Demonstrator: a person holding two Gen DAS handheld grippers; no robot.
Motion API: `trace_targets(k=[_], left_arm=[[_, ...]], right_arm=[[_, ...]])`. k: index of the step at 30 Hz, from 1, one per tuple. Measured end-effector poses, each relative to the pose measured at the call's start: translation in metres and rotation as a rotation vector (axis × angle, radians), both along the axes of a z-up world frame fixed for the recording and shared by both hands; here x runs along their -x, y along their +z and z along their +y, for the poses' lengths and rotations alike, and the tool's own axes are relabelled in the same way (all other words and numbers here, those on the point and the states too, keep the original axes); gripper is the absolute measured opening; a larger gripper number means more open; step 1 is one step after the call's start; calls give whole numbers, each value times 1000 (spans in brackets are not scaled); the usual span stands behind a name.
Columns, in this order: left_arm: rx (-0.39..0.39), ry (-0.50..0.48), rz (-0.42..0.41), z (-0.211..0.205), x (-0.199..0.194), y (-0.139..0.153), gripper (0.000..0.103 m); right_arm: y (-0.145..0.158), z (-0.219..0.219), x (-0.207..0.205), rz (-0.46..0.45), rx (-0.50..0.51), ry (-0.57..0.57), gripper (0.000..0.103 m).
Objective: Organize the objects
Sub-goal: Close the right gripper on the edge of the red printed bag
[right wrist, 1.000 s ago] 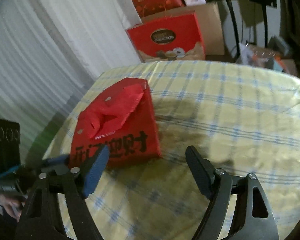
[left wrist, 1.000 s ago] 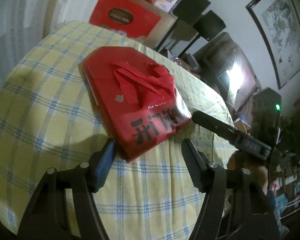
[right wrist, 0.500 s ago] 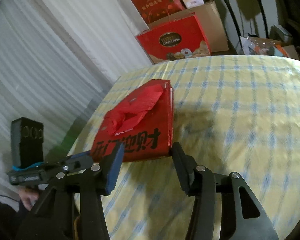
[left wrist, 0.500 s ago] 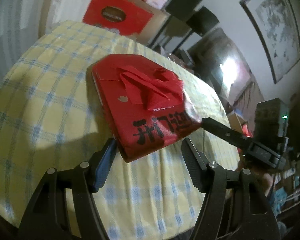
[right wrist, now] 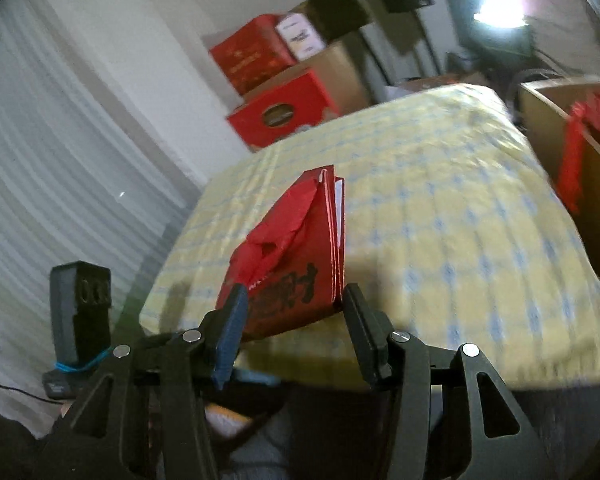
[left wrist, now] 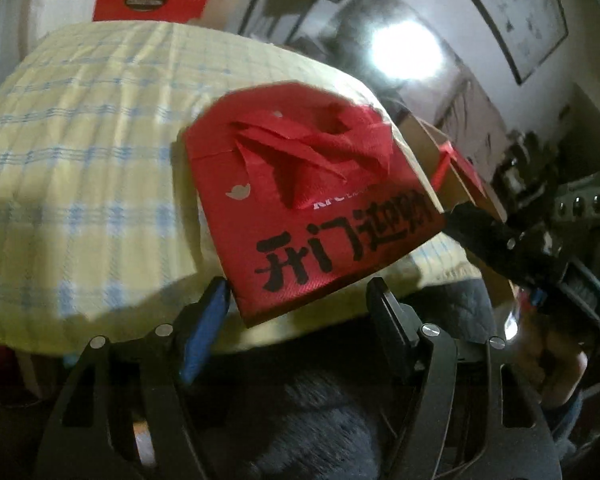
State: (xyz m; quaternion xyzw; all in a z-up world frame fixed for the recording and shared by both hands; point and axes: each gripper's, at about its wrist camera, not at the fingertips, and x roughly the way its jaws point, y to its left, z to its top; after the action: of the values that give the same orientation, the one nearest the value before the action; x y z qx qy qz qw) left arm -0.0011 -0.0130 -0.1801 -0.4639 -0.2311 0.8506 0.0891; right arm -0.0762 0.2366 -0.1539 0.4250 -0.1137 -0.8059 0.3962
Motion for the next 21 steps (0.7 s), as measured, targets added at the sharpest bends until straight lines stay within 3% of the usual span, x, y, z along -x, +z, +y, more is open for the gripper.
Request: trace_targets(k=[12,18,21], left_arm=[[89,-10,-45,41,-18,11,67],[114,-42,-68,58,-24,7,68],[135,-9,-59,57,-25,10,71]], right_arm=[[-35,52,-18,-150,61,-75,51],[-40,66,-18,-168,80,-108,52],[-42,79,-16,-158,84,-185,52]])
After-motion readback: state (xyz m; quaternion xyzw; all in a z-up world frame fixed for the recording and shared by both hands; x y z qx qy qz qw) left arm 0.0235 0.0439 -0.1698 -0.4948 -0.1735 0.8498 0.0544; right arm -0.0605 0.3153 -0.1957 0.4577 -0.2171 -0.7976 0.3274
